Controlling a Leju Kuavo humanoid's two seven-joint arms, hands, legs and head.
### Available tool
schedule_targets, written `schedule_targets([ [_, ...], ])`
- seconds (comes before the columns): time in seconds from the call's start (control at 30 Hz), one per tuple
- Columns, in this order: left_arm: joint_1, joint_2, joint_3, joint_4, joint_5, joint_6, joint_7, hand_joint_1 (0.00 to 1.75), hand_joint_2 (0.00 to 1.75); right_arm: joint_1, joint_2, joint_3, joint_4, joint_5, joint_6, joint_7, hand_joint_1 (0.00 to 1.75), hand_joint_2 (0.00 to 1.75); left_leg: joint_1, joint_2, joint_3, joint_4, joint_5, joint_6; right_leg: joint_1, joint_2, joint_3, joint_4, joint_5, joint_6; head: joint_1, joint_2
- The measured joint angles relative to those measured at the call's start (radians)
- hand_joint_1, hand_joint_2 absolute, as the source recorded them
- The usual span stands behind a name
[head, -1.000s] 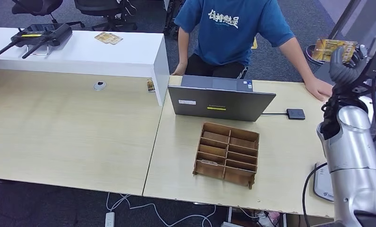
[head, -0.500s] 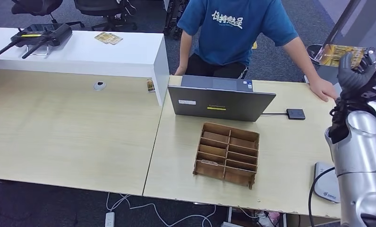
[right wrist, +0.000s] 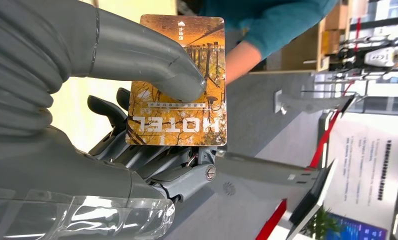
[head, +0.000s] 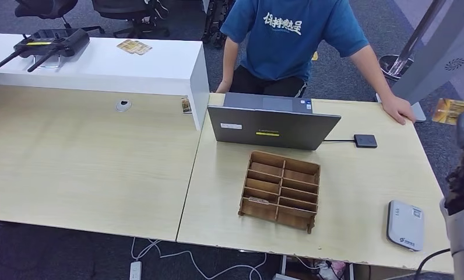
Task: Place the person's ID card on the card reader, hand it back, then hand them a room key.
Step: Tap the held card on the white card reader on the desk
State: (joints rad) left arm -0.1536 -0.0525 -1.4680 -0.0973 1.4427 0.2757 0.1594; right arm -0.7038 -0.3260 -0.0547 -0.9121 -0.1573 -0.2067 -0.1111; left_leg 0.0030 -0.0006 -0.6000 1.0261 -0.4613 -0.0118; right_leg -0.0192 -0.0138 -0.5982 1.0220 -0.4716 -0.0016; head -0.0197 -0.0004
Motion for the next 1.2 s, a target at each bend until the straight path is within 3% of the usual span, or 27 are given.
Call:
schedule_targets([
  [0.43,0.001,-0.001,0.0,0.0,0.005,0.013,-0.003,0.0,0.0,0.183,-0.079,-0.157,-0.075,-0.011,0.022,-0.01,1.75,1.75,0.0,0.001,0.0,0.0,-0.001,0.001,0.0,0.0,0.0,0.0,-0.001,0.001,0.0,0.0],
  [1.2,0.001,-0.005,0.0,0.0,0.016,0.02,-0.003,0.0,0.0,0.313,-0.08,-0.253,-0.039,0.017,0.024,-0.025,1.75,1.75,0.0,0.001,0.0,0.0,-0.001,0.001,0.0,0.0,0.0,0.0,-0.001,0.001,0.0,0.0],
])
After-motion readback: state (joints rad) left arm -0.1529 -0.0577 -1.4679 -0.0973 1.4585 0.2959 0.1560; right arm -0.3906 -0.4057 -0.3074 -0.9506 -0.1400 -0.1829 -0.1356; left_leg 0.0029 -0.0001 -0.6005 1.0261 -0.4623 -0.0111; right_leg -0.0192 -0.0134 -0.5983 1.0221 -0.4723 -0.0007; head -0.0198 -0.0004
